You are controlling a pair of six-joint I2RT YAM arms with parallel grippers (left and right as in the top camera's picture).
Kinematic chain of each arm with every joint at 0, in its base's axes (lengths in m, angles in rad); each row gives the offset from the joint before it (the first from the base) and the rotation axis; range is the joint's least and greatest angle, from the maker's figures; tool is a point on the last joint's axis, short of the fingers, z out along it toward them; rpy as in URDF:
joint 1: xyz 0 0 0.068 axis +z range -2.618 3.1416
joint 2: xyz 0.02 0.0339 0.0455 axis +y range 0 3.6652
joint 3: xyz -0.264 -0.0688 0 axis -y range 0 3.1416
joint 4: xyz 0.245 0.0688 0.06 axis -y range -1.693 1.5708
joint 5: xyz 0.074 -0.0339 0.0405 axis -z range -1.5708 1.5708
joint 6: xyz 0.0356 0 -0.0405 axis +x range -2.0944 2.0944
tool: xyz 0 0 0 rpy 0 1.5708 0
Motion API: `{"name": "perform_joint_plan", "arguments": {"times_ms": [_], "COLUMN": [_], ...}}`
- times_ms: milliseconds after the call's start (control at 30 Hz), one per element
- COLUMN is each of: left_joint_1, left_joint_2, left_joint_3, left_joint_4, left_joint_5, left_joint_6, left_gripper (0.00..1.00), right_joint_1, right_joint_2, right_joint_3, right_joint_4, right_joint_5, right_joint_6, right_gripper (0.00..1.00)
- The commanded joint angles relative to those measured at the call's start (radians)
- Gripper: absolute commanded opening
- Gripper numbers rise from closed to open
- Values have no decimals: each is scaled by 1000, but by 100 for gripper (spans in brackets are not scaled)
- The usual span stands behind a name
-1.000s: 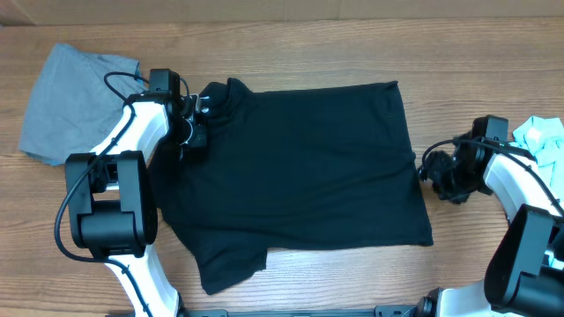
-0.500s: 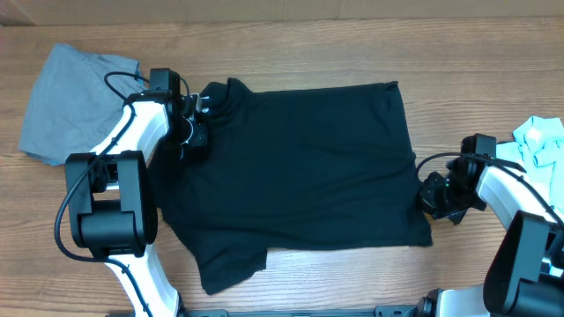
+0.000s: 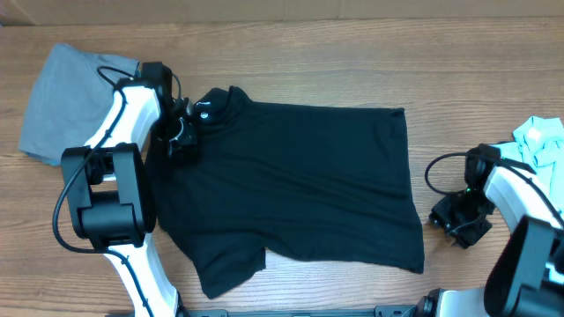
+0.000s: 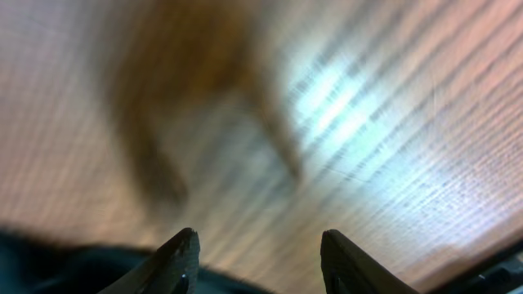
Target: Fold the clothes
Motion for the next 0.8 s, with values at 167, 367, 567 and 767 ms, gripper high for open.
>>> {"name": "perform_joint_plan", "arguments": {"times_ms": [167,367,567,767], "left_joint_1": [-20,-68,-99,-103], "left_joint_2": [-107,-163,-165,-165], "left_joint_3": [181,182,181,181], "left_joint_4": [-83,-117,-156,-120], "left_joint_5": [148,166,162,160], "left_joint_6": [52,75,91,104], "left_gripper": [53,21,14,17], "right_joint_1": [21,123,223,268], "right_joint_2": [-215,-96,153,388], "right_joint_3": [114,114,114,114], "right_joint_4": [277,476,732,998], "right_joint_5": [-534,-480,-503,-495], "right_joint_6": [-215,-135,-55,95], "right_gripper": [17,8,6,6]}}
